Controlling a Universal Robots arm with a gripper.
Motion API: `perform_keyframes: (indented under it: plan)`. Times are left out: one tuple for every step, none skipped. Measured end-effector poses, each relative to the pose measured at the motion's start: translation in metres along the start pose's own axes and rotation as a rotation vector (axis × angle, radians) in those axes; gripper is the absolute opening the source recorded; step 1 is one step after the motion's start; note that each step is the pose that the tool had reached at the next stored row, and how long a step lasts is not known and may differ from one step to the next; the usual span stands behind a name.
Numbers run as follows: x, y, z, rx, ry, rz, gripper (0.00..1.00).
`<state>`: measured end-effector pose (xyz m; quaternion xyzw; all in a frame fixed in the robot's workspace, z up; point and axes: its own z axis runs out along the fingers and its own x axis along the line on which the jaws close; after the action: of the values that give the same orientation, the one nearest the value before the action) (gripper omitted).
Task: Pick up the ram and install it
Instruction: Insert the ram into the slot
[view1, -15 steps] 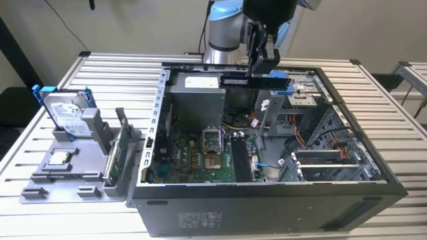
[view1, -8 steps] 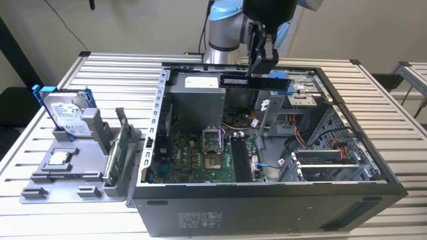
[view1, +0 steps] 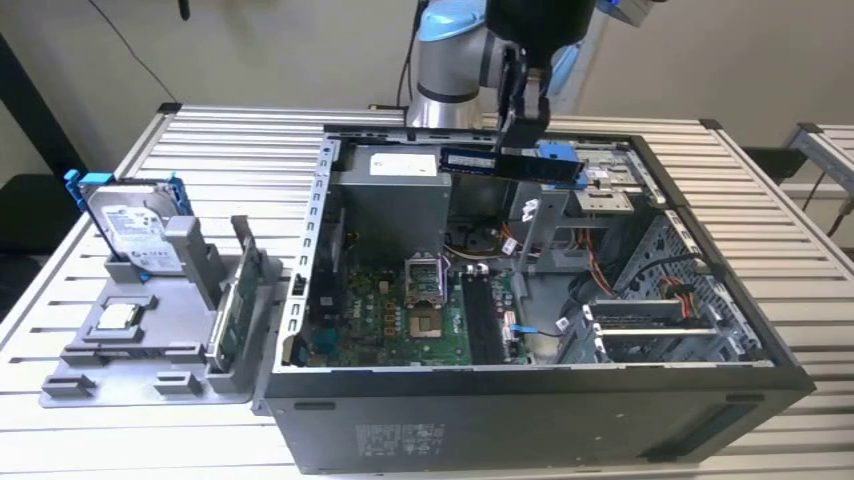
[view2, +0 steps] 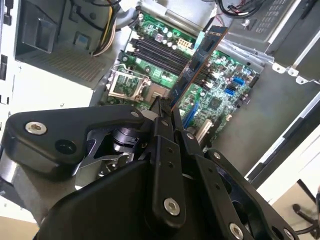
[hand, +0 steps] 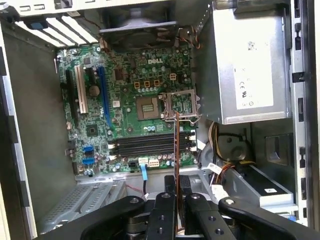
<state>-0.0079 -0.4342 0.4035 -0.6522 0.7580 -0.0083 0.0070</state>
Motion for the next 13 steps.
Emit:
perform_keyframes:
  plan:
    - [0.0000, 0.0000, 0.0000, 0.0000, 0.0002, 0.011, 0.14]
    - [0.0000, 0.0000, 0.0000, 0.0000, 0.0004, 0.022, 0.14]
    - [0.0000, 0.0000, 0.0000, 0.0000, 0.0007, 0.032, 0.14]
    - [0.0000, 0.0000, 0.0000, 0.0000, 0.0009, 0.043, 0.14]
    - [0.0000, 0.0000, 0.0000, 0.0000, 0.0011, 0.053, 0.14]
    - [0.0000, 0.0000, 0.0000, 0.0000, 0.0013, 0.064, 0.14]
    - [0.0000, 0.0000, 0.0000, 0.0000, 0.0016, 0.075, 0.14]
    - [0.0000, 0.0000, 0.0000, 0.0000, 0.0019, 0.086, 0.14]
    - [0.0000, 0.0000, 0.0000, 0.0000, 0.0020, 0.097, 0.14]
    - [0.0000, 0.0000, 0.0000, 0.0000, 0.0023, 0.108, 0.14]
    - [0.0000, 0.0000, 0.0000, 0.0000, 0.0026, 0.120, 0.14]
    - [0.0000, 0.0000, 0.0000, 0.0000, 0.0028, 0.131, 0.14]
    - [0.0000, 0.0000, 0.0000, -0.0001, 0.0031, 0.142, 0.14]
